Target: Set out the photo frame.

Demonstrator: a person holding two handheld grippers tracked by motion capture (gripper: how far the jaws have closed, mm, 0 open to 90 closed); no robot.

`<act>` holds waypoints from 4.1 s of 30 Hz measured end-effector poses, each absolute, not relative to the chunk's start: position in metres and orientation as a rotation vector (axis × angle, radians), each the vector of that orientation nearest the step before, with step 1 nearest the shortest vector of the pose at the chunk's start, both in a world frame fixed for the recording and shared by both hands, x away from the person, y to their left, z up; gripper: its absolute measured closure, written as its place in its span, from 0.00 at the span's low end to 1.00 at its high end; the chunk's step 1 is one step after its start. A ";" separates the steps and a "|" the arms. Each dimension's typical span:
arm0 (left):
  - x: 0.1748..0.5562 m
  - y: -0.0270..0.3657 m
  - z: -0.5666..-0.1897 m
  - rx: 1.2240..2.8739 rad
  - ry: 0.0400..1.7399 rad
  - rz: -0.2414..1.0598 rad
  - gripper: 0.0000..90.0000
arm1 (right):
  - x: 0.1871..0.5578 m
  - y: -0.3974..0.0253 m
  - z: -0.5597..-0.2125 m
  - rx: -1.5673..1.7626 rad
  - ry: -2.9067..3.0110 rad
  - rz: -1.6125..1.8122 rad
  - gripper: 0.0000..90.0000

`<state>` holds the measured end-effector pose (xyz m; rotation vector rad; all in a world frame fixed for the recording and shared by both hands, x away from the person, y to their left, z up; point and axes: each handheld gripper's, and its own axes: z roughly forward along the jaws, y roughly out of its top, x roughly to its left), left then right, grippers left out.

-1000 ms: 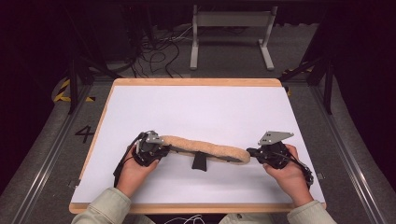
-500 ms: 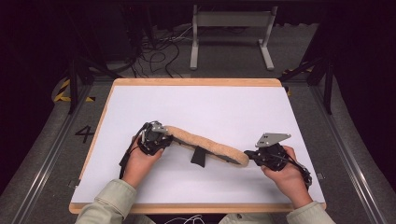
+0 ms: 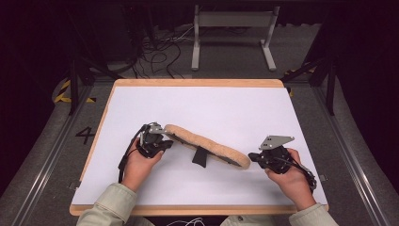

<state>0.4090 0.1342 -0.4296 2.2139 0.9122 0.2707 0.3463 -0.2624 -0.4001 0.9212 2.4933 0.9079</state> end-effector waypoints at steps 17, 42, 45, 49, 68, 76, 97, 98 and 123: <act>0.368 0.140 -0.425 2.172 0.874 0.194 1.00 | 0.322 -0.246 -0.404 0.897 2.568 0.937 1.00; 0.351 0.070 -0.434 2.245 0.630 0.003 1.00 | 0.311 -0.231 -0.410 0.843 2.627 1.042 1.00; 0.351 0.060 -0.441 2.245 0.645 0.031 1.00 | 0.312 -0.237 -0.410 0.868 2.607 1.045 1.00; 0.352 0.052 -0.446 2.229 0.677 0.088 1.00 | 0.311 -0.241 -0.410 0.884 2.589 1.041 1.00; 0.369 0.054 -0.456 2.221 0.752 0.055 1.00 | 0.305 -0.247 -0.410 0.905 2.568 1.030 1.00; 0.381 0.074 -0.455 2.191 0.805 0.066 1.00 | 0.306 -0.245 -0.411 0.902 2.573 1.028 1.00; 0.394 0.088 -0.455 2.159 0.834 0.066 1.00 | 0.307 -0.227 -0.416 0.849 2.601 1.033 1.00; 0.393 0.088 -0.454 2.168 0.828 0.064 1.00 | 0.307 -0.223 -0.417 0.845 2.603 1.038 1.00; 0.337 0.157 -0.437 2.116 0.854 0.058 1.00 | 0.316 -0.134 -0.437 0.511 2.787 1.015 1.00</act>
